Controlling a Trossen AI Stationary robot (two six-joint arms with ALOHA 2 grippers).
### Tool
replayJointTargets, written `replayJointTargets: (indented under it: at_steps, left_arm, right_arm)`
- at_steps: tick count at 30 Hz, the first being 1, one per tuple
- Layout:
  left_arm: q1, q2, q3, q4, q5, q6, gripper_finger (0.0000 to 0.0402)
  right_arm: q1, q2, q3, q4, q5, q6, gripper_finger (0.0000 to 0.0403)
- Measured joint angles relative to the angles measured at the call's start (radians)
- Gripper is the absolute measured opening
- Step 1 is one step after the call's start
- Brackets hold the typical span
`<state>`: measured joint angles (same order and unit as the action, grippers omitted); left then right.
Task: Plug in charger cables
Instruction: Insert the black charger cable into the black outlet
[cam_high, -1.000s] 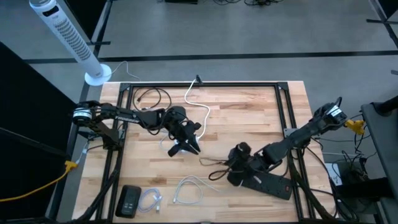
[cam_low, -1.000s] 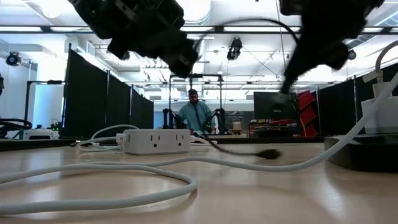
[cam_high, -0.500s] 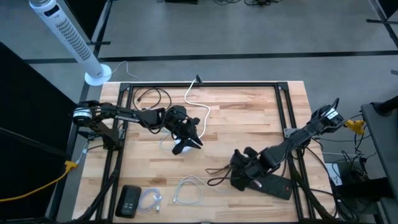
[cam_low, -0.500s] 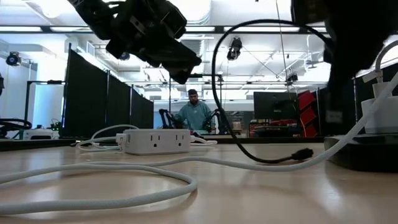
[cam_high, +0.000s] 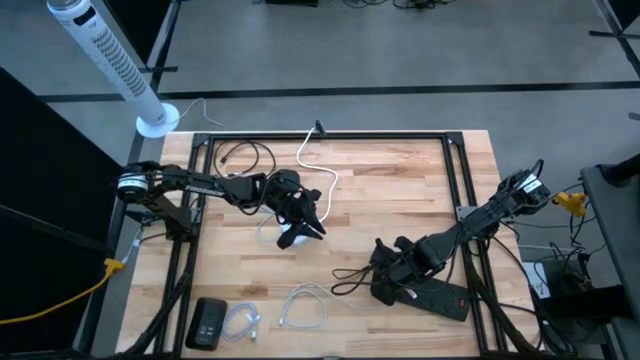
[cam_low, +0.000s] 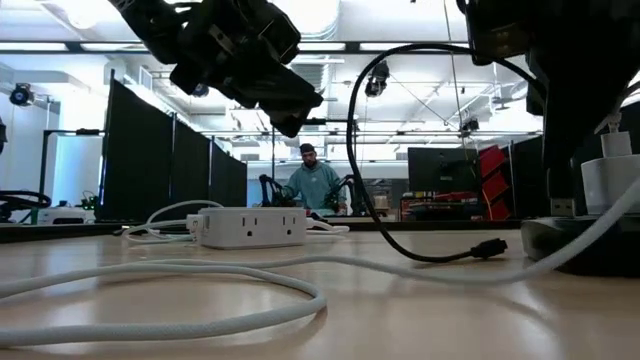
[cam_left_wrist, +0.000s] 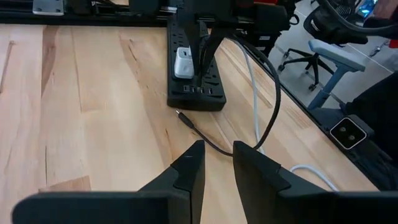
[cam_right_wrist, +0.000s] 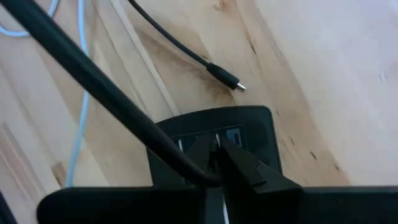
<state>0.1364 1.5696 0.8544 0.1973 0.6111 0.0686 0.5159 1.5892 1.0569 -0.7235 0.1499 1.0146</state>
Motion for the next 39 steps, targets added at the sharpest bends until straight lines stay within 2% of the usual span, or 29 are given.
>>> replayJointTargets:
  at_steps: [10,25,39]
  left_arm:
    - [0.000,0.000,0.000,-0.007,0.000,-0.003,0.0067]
    - [0.001,0.000,0.000,-0.006,0.000,-0.003,0.0066]
    - [0.001,0.000,0.001,-0.014,-0.001,-0.003,0.0065]
  right_arm:
    - [0.000,0.001,0.001,0.001,-0.043,-0.037,0.0012]
    - [-0.037,0.003,0.001,-0.011,-0.017,-0.095,0.0012]
    - [-0.034,0.018,0.001,0.001,-0.049,-0.125,0.0012]
